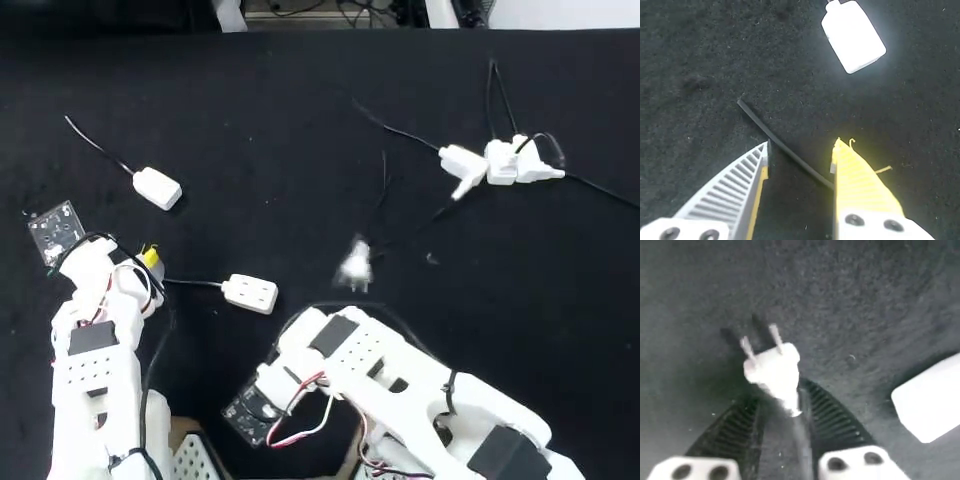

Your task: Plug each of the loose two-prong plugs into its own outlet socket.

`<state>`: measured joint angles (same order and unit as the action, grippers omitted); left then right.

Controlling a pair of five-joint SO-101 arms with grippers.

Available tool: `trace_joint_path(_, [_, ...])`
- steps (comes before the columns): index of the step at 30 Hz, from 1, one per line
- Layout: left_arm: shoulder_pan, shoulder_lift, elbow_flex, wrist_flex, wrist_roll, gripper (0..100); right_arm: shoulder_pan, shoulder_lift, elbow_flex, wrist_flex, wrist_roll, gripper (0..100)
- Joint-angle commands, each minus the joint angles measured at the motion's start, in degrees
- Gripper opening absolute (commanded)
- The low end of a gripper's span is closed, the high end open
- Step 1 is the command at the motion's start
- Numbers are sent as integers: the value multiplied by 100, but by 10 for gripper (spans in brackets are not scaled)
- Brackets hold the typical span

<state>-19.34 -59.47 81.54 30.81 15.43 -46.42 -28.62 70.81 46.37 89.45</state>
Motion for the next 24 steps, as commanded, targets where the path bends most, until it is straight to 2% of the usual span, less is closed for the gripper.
trace_joint_path(1, [-22,0,-268,-53,79,206,-114,92,-356,-97,-571,10])
trace_joint_path(7, [-48,0,-268,-53,79,206,-26,92,-1393,-97,-2057,10])
trace_joint_path(12, [-48,0,-259,-53,79,206,352,101,-1657,-44,-2919,10])
trace_joint_path(19, [-48,0,-259,-53,79,206,1987,-277,-1877,-44,-3121,10])
trace_joint_path(24, [-48,0,-259,-53,79,206,2637,-1420,-1868,-26,-3121,10])
